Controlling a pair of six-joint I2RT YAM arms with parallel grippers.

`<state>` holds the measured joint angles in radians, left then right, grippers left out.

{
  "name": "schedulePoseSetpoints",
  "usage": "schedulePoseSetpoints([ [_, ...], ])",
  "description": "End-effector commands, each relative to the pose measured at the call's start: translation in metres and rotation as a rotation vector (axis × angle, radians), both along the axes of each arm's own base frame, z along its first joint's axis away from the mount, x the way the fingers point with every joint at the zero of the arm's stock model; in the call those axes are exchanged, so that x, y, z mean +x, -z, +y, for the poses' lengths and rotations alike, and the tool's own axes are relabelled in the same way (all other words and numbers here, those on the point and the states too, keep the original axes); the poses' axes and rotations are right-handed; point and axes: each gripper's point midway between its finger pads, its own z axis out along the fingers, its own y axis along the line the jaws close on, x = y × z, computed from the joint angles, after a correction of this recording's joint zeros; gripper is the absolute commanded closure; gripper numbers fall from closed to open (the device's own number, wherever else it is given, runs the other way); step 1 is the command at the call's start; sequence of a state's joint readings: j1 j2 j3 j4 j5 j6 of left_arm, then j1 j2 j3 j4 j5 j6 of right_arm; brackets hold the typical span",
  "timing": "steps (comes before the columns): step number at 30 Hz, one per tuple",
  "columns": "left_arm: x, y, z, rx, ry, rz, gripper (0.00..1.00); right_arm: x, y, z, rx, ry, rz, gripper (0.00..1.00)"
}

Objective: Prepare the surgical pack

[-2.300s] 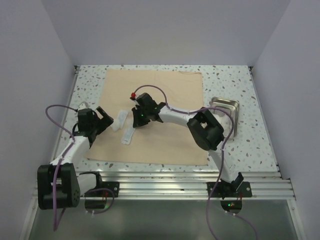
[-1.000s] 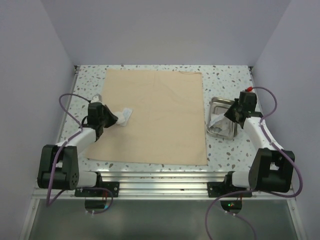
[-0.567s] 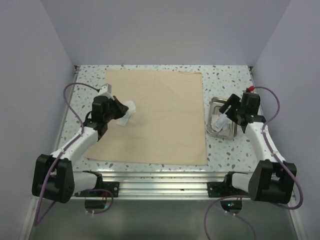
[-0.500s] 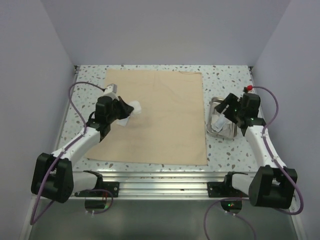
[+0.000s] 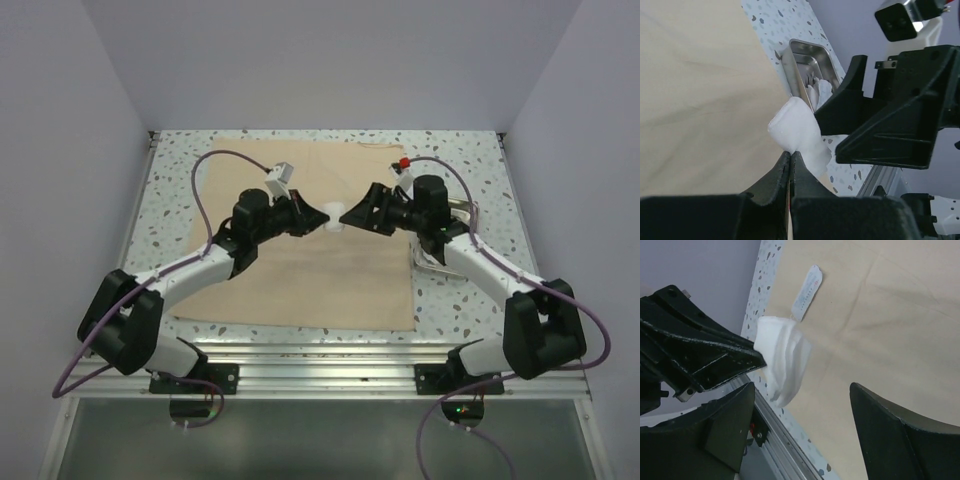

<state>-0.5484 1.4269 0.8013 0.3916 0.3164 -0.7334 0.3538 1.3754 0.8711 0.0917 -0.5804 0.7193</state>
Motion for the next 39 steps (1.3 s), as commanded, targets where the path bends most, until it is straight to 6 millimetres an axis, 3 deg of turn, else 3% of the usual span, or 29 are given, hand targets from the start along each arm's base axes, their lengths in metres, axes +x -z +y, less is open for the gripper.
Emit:
schedulePoseSetpoints([
  [1,0.001,-0.044,-0.018,-0.112,0.056,-0.090,1.00,0.012,-0.029,0.019,0.094,-0.038,-0.066,0.20],
  [3,0.000,-0.046,-0.019,-0.116,0.059,-0.094,1.00,0.014,-0.031,0.021,0.111,-0.040,-0.082,0.21],
  [6,-0.002,-0.046,-0.020,-0.121,0.067,-0.086,1.00,0.014,-0.035,0.026,0.153,-0.053,-0.082,0.41],
  [7,-0.002,-0.045,-0.020,-0.123,0.070,-0.082,1.00,0.013,-0.034,0.026,0.162,-0.054,-0.071,0.58],
  [9,-0.003,-0.044,-0.022,-0.122,0.079,-0.078,1.00,0.015,-0.038,0.025,0.169,-0.043,-0.083,0.82],
  [10,-0.004,-0.040,-0.023,-0.115,0.083,-0.067,0.91,0.015,-0.036,0.023,0.167,-0.025,-0.084,1.00],
  [12,-0.003,-0.037,-0.022,-0.102,0.080,-0.064,0.85,0.012,-0.041,0.021,0.172,-0.016,-0.097,1.00],
  [14,0.006,-0.028,-0.012,-0.043,0.008,-0.036,0.43,0.014,-0.043,0.015,0.157,0.015,-0.102,1.00],
  [16,0.019,-0.015,0.005,0.062,-0.084,-0.050,0.22,0.020,-0.037,-0.001,0.097,0.090,-0.094,1.00],
  [18,0.032,-0.009,0.033,0.125,-0.187,-0.038,0.12,0.021,-0.030,-0.017,0.065,0.148,-0.069,1.00],
  [19,0.036,-0.002,0.053,0.181,-0.251,-0.030,0.01,0.031,-0.025,-0.038,0.052,0.214,-0.051,1.00],
  [21,0.046,0.009,0.091,0.246,-0.364,-0.002,0.00,0.034,-0.009,-0.064,0.042,0.281,0.012,1.00],
  [22,0.045,0.023,0.110,0.303,-0.418,0.040,0.00,0.043,-0.005,-0.091,0.023,0.357,0.019,1.00],
  [23,0.052,0.028,0.137,0.341,-0.510,0.062,0.00,0.044,0.000,-0.105,-0.007,0.398,0.033,1.00],
  [24,0.053,0.035,0.150,0.371,-0.552,0.080,0.00,0.041,0.013,-0.121,-0.070,0.432,0.065,1.00],
  [25,0.049,0.052,0.173,0.452,-0.619,0.135,0.00,0.046,0.018,-0.149,-0.121,0.532,0.067,1.00],
  [28,0.045,0.078,0.209,0.616,-0.714,0.194,0.00,0.043,0.038,-0.206,-0.243,0.691,0.119,1.00],
  [31,0.039,0.104,0.233,0.759,-0.770,0.255,0.01,0.035,0.055,-0.244,-0.329,0.808,0.178,1.00],
  [33,0.037,0.115,0.246,0.810,-0.812,0.283,0.01,0.031,0.064,-0.257,-0.347,0.848,0.200,1.00],
  [34,0.036,0.126,0.247,0.814,-0.793,0.311,0.01,0.030,0.068,-0.260,-0.358,0.854,0.208,1.00],
  [39,0.038,0.147,0.240,0.829,-0.724,0.355,0.05,0.027,0.093,-0.273,-0.446,0.866,0.274,0.99],
])
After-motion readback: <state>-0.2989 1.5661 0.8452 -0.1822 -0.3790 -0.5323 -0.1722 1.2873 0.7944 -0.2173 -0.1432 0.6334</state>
